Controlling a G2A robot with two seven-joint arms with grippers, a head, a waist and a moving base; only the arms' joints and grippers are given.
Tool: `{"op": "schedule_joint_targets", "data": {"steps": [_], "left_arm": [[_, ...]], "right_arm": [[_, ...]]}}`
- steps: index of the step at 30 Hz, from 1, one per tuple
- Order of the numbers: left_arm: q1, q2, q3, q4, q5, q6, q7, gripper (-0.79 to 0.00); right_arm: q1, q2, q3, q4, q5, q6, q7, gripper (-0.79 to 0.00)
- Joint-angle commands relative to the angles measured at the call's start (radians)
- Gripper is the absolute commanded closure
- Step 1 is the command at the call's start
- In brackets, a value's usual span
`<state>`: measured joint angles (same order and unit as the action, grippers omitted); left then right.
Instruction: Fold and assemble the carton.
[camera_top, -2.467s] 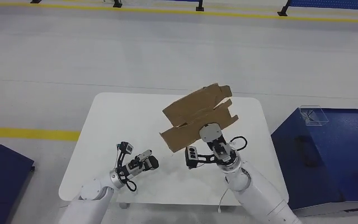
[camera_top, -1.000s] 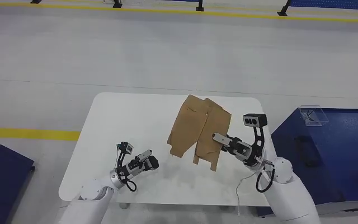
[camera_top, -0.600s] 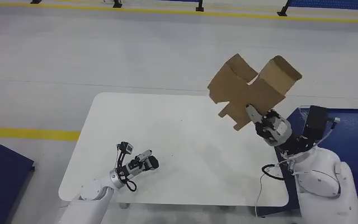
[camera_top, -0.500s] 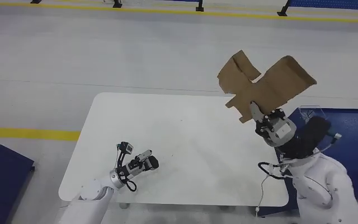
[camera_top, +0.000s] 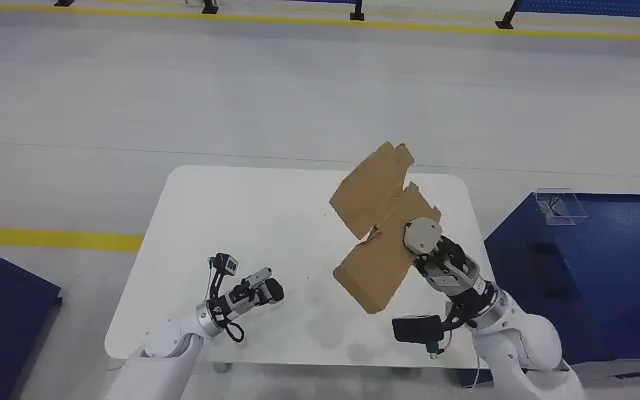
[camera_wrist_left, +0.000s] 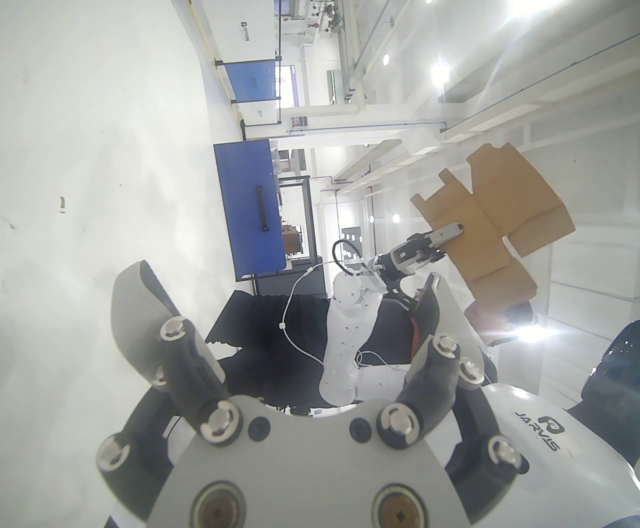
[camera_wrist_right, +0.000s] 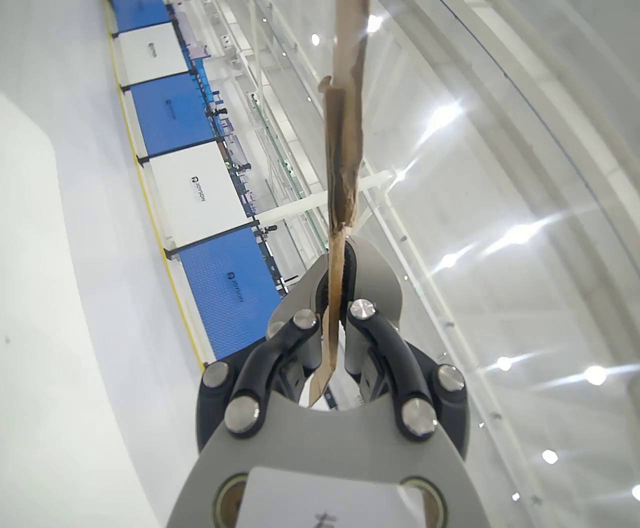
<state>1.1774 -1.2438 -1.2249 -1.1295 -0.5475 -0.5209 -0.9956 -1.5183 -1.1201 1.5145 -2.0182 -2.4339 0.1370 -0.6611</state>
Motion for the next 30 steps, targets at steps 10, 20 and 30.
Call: {"op": "schedule_joint_targets", "data": {"steps": [10, 20, 30], "left_arm": [[0.000, 0.000, 0.000, 0.000, 0.000, 0.000, 0.000, -0.785], [0.000, 0.000, 0.000, 0.000, 0.000, 0.000, 0.000, -0.785], [0.000, 0.000, 0.000, 0.000, 0.000, 0.000, 0.000, -0.785]], "right_arm": [[0.039, -0.004, -0.041, -0.021, 0.060, -0.045, 0.051, 0.000], [0.055, -0.002, 0.086, -0.050, 1.523, -0.805, 0.506, 0.000], [0.165, 0.062, -0.029, 0.100, 2.701, -0.839, 1.399, 0.000]]}}
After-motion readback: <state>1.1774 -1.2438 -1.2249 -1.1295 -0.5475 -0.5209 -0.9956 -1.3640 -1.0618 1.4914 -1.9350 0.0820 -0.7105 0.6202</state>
